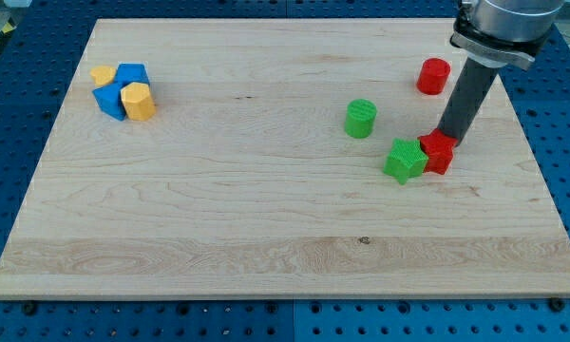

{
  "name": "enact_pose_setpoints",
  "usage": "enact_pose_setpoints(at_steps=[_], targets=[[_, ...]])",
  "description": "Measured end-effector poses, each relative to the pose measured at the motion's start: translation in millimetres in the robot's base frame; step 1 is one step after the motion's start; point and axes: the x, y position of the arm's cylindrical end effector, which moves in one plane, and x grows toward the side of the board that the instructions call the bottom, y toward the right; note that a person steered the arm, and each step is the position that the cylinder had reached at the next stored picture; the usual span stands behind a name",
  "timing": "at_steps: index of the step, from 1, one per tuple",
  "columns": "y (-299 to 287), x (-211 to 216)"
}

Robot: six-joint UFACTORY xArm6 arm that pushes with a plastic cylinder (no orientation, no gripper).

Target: Point at the red circle

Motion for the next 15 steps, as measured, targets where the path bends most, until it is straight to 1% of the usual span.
enact_pose_setpoints(at_steps=[1,2,3,4,5,6,8,10,11,12,13,14,15], targets=[[30,4],[71,18],[73,68],[66,104],[44,106],[40,100],[53,2],[53,-129],[37,-154],[-13,-154],[-26,-149],[-13,-154],[18,-150]])
